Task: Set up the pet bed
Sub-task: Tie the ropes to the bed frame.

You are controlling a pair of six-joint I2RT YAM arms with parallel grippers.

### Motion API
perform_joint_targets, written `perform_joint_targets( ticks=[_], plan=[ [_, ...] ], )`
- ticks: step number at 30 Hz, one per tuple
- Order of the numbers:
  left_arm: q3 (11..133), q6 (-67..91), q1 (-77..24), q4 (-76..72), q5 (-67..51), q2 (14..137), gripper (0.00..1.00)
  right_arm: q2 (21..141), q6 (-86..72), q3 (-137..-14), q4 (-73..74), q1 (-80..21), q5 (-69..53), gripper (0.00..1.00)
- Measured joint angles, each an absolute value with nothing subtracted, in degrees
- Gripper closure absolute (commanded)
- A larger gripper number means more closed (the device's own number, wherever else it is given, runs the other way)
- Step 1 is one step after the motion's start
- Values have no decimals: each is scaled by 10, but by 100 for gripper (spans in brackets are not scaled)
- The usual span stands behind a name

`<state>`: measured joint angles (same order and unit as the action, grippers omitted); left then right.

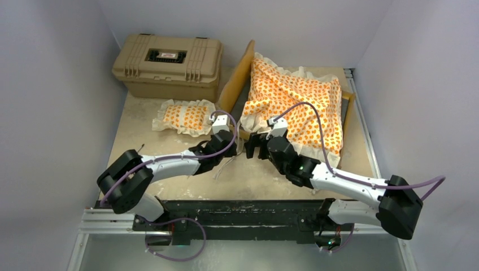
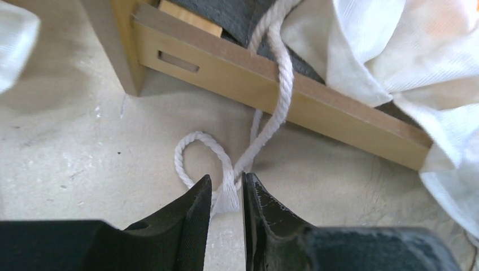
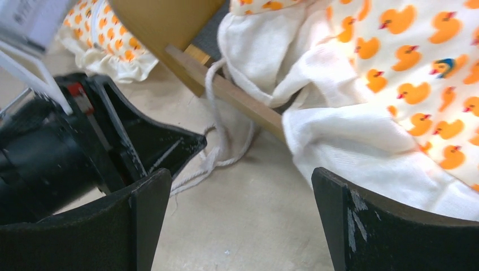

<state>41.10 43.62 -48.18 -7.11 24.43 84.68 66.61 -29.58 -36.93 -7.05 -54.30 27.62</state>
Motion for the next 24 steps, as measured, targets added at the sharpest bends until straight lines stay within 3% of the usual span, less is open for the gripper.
perform_joint_targets(
  ticks=[7, 14, 24],
  plan=[
    [429, 439, -491, -67, 243, 896, 70, 623, -335, -355, -46, -526, 321, 1],
    [448, 437, -514, -68, 253, 920, 58, 610, -345, -351, -37, -517, 335, 1],
    [479, 439, -531, -50, 302, 952, 58, 610, -348, -351, -35, -512, 335, 1]
  ],
)
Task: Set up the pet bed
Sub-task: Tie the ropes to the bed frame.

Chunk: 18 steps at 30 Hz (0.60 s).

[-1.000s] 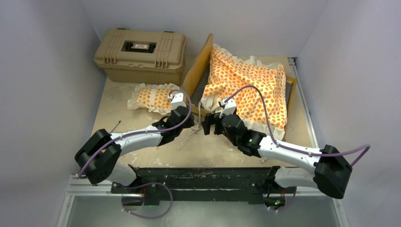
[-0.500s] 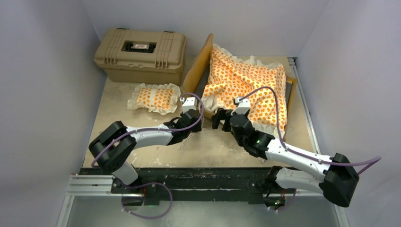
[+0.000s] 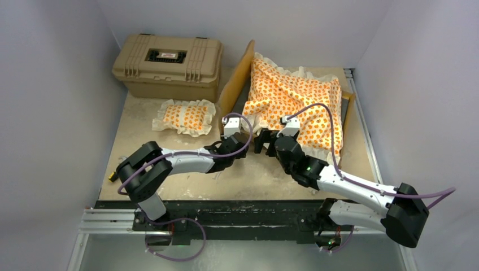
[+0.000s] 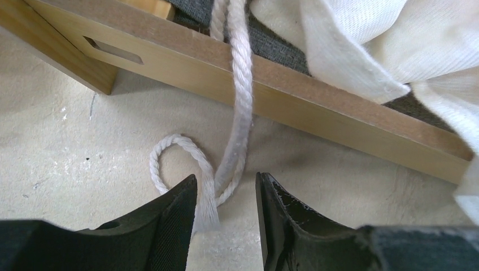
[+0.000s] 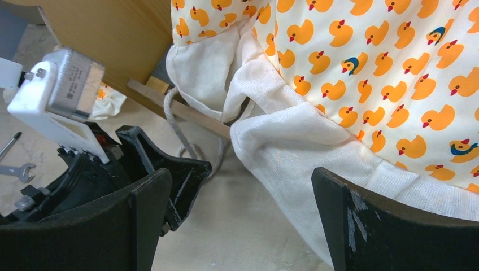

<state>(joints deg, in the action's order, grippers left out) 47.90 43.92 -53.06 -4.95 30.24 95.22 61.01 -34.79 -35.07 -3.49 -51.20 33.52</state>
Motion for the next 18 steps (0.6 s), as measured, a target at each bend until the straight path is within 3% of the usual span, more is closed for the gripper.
perform_joint_targets(
  ticks=[18],
  plan=[
    [506, 439, -538, -37, 340, 1012, 58, 604, -349, -338, -35, -505, 335, 1]
  ],
)
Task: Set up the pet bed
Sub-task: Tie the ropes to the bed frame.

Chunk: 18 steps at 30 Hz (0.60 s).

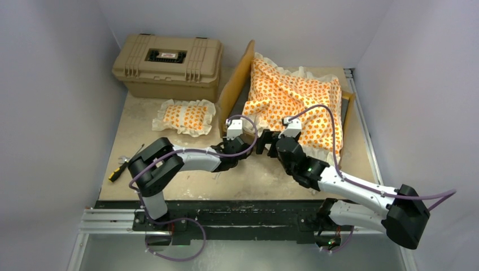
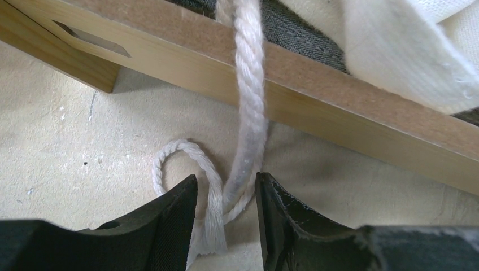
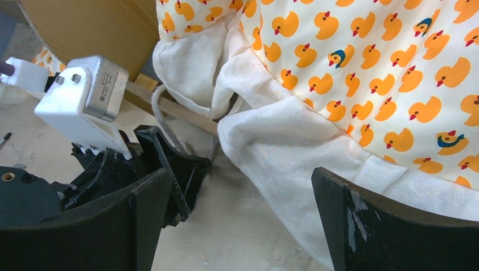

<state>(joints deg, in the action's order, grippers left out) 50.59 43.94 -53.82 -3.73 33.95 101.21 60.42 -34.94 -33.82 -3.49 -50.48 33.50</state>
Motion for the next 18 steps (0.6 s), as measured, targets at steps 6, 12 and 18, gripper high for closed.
perform_joint_targets(
  ticks=[6, 12, 18],
  plan=[
    [516, 437, -538, -41, 347, 1028, 68, 596, -350, -333, -35, -503, 335, 1],
    [518, 419, -538, -58, 348, 1031, 71, 595, -349, -333, -35, -502, 333, 1],
    [517, 389, -538, -70, 342, 1031, 82, 595, -349, -333, -35, -502, 332, 1]
  ],
)
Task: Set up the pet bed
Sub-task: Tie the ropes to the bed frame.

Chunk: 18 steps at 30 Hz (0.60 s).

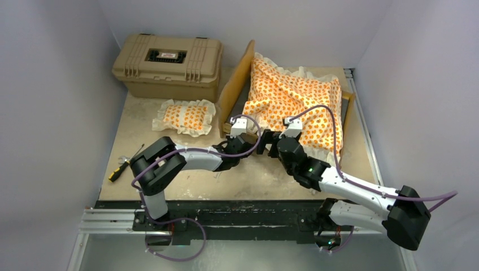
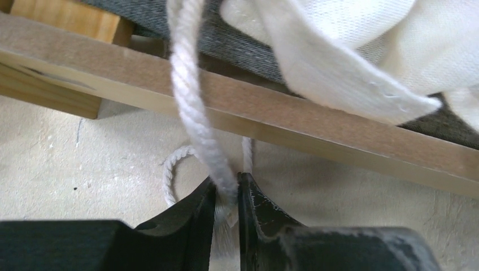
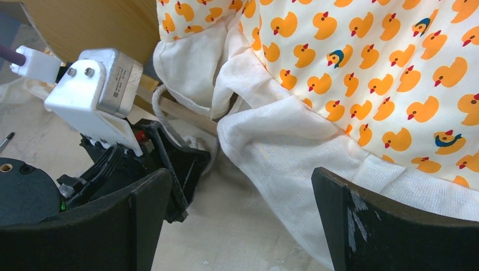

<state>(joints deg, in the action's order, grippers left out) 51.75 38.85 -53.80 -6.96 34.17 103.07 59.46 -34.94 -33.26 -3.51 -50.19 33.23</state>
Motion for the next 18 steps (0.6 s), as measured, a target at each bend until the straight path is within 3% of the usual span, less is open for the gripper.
perform_joint_targets(
  ticks=[4, 6, 12, 18],
  plan=[
    [512, 359, -535, -84, 317, 1024, 90, 590, -343, -329, -41, -502, 319, 1],
    [497, 345, -530, -99, 294, 1009, 100, 584, -332, -323, -52, -502, 302, 1],
    [437, 309, -477, -156, 196, 949, 100, 598, -304, -319, -89, -502, 240, 5],
    [391, 289, -427, -213, 76, 917, 100, 648, -309, -336, -86, -493, 194, 16]
  ],
)
